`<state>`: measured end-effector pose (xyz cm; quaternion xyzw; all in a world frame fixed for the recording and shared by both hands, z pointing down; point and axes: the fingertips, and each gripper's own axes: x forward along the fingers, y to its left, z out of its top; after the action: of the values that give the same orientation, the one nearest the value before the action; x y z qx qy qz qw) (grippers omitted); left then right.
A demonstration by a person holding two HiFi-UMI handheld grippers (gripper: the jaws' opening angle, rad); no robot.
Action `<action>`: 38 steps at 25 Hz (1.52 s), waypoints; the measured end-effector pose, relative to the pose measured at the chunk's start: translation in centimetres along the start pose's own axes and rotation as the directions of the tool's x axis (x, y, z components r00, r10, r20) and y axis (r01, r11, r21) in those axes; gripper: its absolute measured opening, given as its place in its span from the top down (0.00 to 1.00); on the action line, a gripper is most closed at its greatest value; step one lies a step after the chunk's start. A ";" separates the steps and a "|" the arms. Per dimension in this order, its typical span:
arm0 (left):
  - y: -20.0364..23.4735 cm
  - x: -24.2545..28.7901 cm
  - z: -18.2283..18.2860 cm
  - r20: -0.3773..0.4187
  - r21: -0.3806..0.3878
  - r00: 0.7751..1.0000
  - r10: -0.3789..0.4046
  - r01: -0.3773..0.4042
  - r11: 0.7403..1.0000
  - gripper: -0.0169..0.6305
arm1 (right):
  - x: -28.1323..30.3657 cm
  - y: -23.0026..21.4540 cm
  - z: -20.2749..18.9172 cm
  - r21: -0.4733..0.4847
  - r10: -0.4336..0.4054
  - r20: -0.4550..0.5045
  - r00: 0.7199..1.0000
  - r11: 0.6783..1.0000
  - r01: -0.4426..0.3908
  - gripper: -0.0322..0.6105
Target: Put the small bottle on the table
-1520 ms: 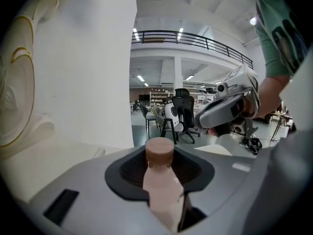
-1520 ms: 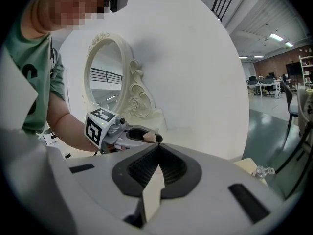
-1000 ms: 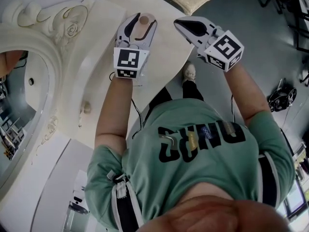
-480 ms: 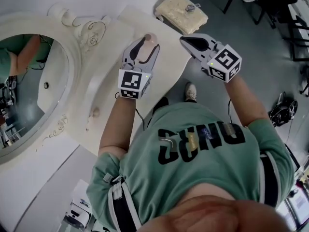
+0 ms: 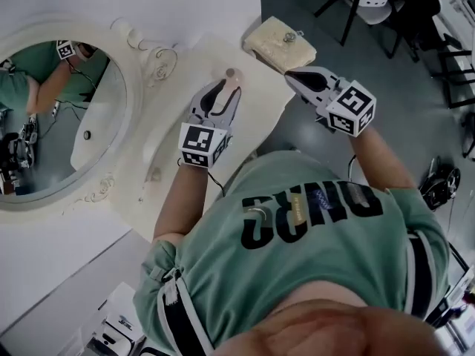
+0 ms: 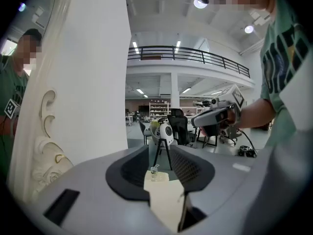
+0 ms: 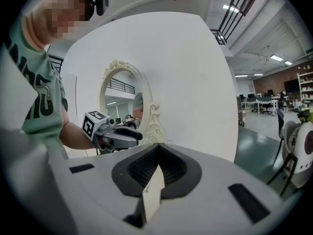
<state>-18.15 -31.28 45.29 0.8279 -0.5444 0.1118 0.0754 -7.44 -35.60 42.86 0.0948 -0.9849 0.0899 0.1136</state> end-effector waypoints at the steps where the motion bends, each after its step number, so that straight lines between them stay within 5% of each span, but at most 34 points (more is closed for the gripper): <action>1: -0.3 -0.5 0.5 0.007 -0.001 1.000 0.001 -0.001 1.000 0.77 | -0.5 0.4 0.3 -0.003 0.003 0.002 1.000 1.000 -0.003 0.96; 11: -3.2 -4.3 4.5 0.068 -0.009 0.998 0.001 0.000 1.000 0.95 | -5.3 2.3 2.6 -0.041 0.006 0.005 1.000 0.999 -0.006 0.96; 38: -5.0 -5.9 5.7 0.091 -0.011 0.996 0.019 -0.018 1.000 0.96 | -7.9 3.2 2.0 -0.031 0.016 0.006 1.000 0.999 -0.016 0.96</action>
<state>-15.22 -25.48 38.23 0.8266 -0.5556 0.0718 0.0535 -0.92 -31.56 38.56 0.0856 -0.9873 0.0751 0.1112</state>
